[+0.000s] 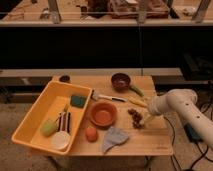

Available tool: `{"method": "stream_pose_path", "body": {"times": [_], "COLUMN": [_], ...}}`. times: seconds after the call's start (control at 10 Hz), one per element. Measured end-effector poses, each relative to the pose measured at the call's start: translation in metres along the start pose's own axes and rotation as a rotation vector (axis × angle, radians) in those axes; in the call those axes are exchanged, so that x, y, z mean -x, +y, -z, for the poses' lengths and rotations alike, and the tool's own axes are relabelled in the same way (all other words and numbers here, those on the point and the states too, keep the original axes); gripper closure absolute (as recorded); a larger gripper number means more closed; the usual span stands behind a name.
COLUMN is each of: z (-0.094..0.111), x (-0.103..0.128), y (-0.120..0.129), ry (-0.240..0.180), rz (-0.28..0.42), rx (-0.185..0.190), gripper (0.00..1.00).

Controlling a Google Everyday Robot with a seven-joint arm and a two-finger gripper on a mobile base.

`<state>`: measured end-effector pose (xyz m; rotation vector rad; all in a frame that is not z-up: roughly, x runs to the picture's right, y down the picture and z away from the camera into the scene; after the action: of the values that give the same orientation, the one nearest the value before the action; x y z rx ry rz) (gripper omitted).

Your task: Place eraser in paper cup

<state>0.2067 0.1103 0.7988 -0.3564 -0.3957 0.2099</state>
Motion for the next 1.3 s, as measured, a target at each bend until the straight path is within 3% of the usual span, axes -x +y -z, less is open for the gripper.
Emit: {"method": "stream_pose_path", "body": {"times": [0.1,0.3,0.5,0.7,1.3], "z": [0.003,0.011,0.004,-0.006,-0.006], "x": [0.016,0.072,0.126,0.165,0.165], "y": [-0.004,-0.011,-0.01,-0.006,-0.006], "ry": [0.004,0.016,0.023,0.03,0.031], "rz": [0.048,0.184,0.302,0.386,0.395], "rx": [-0.002,-0.007,-0.01,-0.016,-0.018], "gripper": [0.2,0.2,0.2,0.2,0.2]}}
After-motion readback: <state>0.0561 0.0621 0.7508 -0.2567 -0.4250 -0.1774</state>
